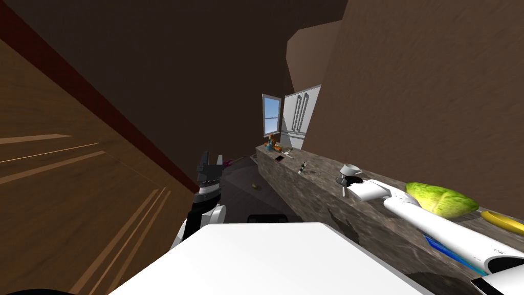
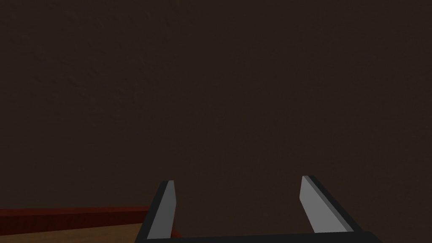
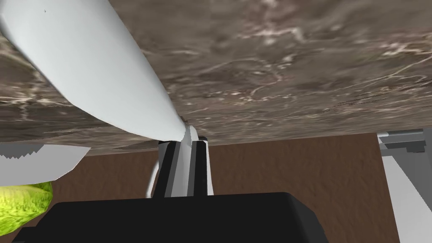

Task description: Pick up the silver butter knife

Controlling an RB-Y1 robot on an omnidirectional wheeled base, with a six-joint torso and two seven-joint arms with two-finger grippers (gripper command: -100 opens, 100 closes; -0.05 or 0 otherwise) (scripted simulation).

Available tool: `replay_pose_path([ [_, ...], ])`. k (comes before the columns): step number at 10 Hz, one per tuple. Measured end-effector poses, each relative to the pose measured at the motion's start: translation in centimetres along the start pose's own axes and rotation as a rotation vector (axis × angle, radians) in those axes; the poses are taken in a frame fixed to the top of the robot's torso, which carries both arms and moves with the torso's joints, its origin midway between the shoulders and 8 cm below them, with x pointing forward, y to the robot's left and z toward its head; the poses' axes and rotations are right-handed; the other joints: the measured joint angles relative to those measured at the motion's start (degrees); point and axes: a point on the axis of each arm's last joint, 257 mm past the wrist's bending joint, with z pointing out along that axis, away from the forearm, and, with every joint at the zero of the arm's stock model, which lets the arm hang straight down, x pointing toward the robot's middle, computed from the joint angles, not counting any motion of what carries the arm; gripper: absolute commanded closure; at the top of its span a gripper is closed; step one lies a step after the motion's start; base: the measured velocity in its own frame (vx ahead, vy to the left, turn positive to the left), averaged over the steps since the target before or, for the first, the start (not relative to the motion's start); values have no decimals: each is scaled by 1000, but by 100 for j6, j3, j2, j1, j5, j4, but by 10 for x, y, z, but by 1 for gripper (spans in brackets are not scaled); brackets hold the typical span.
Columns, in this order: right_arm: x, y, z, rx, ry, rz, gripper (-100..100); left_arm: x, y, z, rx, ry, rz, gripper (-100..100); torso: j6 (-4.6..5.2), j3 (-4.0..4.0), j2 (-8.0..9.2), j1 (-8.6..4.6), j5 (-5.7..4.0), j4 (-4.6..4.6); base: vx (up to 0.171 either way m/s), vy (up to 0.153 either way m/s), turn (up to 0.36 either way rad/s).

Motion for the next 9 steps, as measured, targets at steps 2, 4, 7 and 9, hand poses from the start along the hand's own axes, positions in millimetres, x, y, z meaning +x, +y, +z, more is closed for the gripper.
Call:
replay_pose_path([
  [2,0,-6,-7,-22,-15,-11,100,0,0,0,0,0,0,0,-3,1,3,-7,-4,0,146,6,-121],
  [4,8,-17,-11,-23,-8,-24,100,0,0,0,0,0,0,0,-7,9,22,1,-11,-1,92,28,-81],
  [7,17,-32,-17,-37,-9,-42,100,0,0,0,0,0,0,0,-6,14,32,1,-9,1,97,29,-102],
  [9,18,-35,-25,-59,-17,-56,100,0,0,0,0,0,0,0,-7,10,22,5,-4,1,87,22,-45],
])
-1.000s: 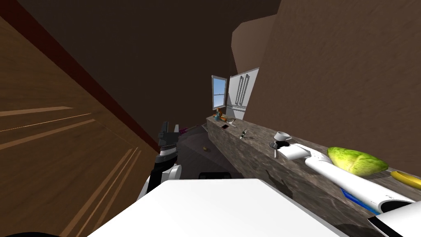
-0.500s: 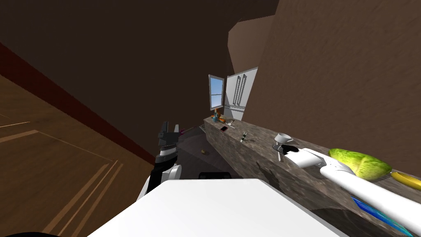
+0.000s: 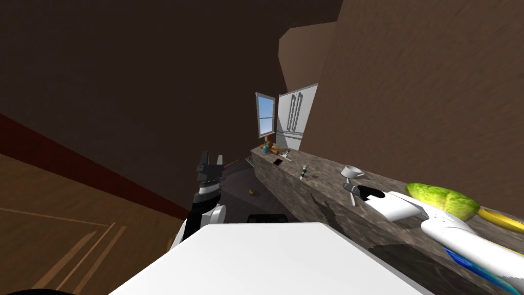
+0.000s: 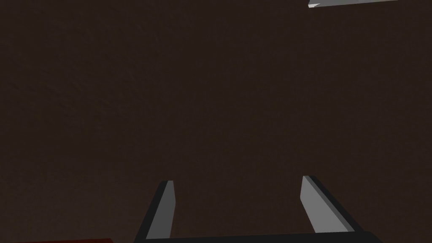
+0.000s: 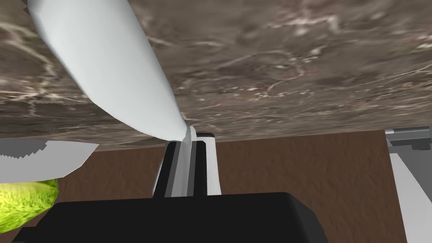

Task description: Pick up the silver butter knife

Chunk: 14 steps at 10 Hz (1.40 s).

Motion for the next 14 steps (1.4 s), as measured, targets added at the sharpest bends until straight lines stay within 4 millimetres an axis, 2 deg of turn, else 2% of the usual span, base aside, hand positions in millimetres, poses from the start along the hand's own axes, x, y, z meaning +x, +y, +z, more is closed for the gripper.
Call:
replay_pose_path([
  [4,9,-14,-12,-15,6,-24,100,0,0,0,0,0,0,0,-5,3,8,-5,-4,-1,98,29,-109],
  [7,12,-13,-29,-59,1,-53,100,0,0,0,0,0,0,0,-8,-11,-21,14,6,-3,145,47,-126],
  [9,21,-21,-36,-61,15,-68,100,0,0,0,0,0,0,0,-12,-5,-5,-6,-2,-4,102,21,-78],
  [10,21,-17,-42,-83,10,-79,100,0,0,0,0,0,0,0,-7,-8,-13,2,2,-3,125,35,-109],
  [12,29,-25,-49,-85,24,-92,100,0,0,0,0,0,0,0,-12,1,6,-7,-2,-2,86,18,-83],
  [14,34,-25,-61,-112,30,-112,100,0,0,0,0,0,0,0,-12,-8,-9,5,-1,-6,83,36,-60],
])
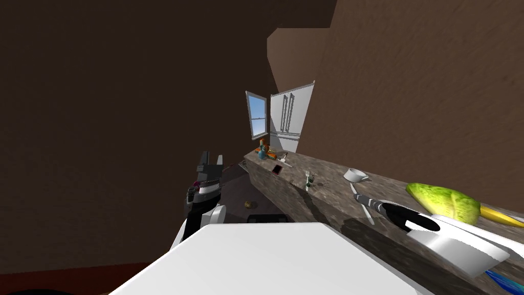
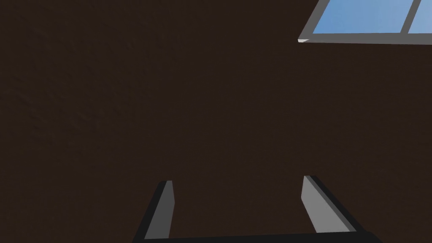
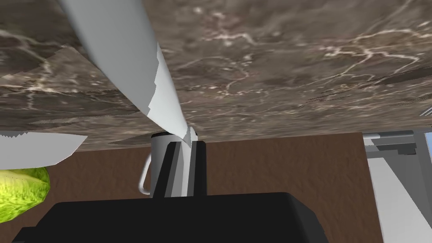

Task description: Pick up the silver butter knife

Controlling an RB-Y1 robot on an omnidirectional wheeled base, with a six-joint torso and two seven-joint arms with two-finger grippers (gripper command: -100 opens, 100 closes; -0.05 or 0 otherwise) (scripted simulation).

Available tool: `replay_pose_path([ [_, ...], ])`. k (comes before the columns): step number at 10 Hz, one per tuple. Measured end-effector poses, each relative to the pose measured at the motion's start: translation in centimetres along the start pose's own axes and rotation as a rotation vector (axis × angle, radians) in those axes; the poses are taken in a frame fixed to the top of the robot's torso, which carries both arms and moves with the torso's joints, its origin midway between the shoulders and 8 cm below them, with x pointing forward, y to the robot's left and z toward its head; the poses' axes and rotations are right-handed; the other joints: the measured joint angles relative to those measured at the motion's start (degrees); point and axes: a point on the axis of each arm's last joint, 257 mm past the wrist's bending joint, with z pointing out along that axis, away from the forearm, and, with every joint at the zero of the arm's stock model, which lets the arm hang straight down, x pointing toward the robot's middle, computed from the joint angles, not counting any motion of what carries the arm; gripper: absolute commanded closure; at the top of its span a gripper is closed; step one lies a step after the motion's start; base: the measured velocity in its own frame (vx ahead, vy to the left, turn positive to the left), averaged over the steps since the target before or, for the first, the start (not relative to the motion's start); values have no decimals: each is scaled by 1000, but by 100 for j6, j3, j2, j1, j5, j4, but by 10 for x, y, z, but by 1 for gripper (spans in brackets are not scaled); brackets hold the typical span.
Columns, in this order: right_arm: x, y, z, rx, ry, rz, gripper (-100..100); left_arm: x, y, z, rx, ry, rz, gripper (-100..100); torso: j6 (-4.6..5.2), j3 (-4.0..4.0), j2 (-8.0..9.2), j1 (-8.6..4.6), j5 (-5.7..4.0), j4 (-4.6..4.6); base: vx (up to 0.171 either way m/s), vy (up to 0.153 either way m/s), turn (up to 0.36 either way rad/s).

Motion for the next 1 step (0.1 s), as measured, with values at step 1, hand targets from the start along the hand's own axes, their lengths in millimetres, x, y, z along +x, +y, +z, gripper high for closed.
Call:
replay_pose_path([
  [1,2,-1,-1,0,2,0,0,0,0,0,0,0,0,0,-6,9,16,-8,1,5,7,5,3],
])
